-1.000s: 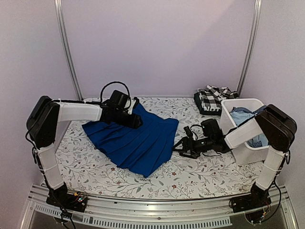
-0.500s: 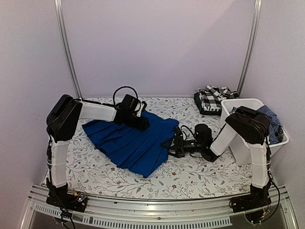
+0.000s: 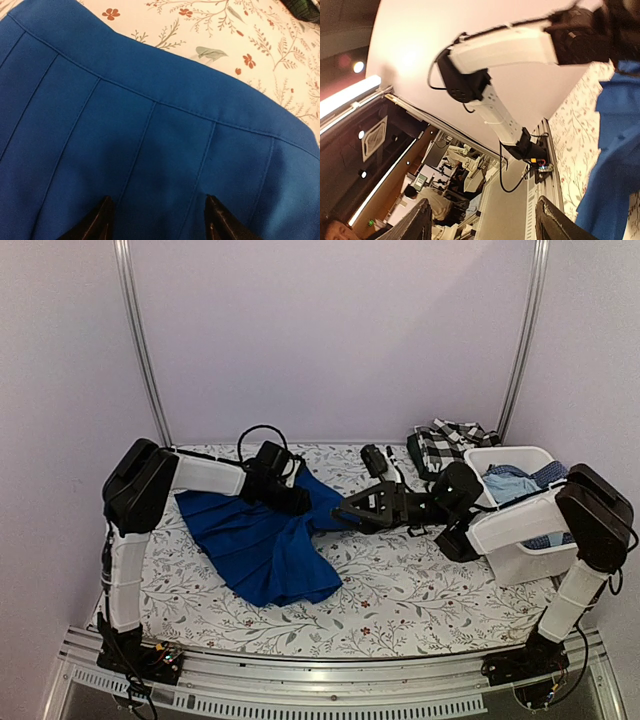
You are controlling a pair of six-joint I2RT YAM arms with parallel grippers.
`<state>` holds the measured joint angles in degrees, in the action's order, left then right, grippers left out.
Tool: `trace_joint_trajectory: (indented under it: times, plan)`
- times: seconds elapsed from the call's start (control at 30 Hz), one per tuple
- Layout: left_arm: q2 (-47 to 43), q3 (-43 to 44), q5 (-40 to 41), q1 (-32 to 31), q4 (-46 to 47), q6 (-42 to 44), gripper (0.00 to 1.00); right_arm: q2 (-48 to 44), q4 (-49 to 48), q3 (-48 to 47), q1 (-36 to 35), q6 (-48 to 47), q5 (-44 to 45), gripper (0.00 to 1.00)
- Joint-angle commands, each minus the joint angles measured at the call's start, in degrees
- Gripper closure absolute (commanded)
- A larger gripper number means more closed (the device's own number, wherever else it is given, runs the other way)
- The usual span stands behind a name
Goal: Fold and stack the mixed laundry pile
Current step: Adjust the flattened skirt at the center of the board, then rotate the flattened skirt at the center of the board.
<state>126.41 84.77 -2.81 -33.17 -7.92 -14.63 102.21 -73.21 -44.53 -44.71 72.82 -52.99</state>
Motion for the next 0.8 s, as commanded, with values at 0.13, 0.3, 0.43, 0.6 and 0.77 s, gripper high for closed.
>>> trace_joint_trajectory:
  times: [0.13,0.3,0.43,0.6,0.77]
  plan:
    - [-10.0,-3.7,-1.2,1.4,-1.2,1.0,0.37,-9.9,37.2,-1.7,4.3,-26.4,1.6,0.31]
    - [-21.8,-12.4,1.0,1.3,-0.5,0.5,0.37,-11.5,60.9,-9.9,7.0,-45.2,15.0,0.31]
    - [-26.0,-17.4,4.7,1.1,-3.8,-2.7,0.37,-2.2,72.9,-23.2,7.6,-54.6,24.8,0.32]
    - [-29.8,-25.0,7.3,0.5,-5.6,-9.2,0.37,13.1,79.1,-37.2,7.6,-59.8,24.4,0.36]
    - [-28.7,-29.1,7.6,0.0,-5.5,-12.6,0.39,25.3,83.0,-46.4,7.6,-62.1,25.1,0.41]
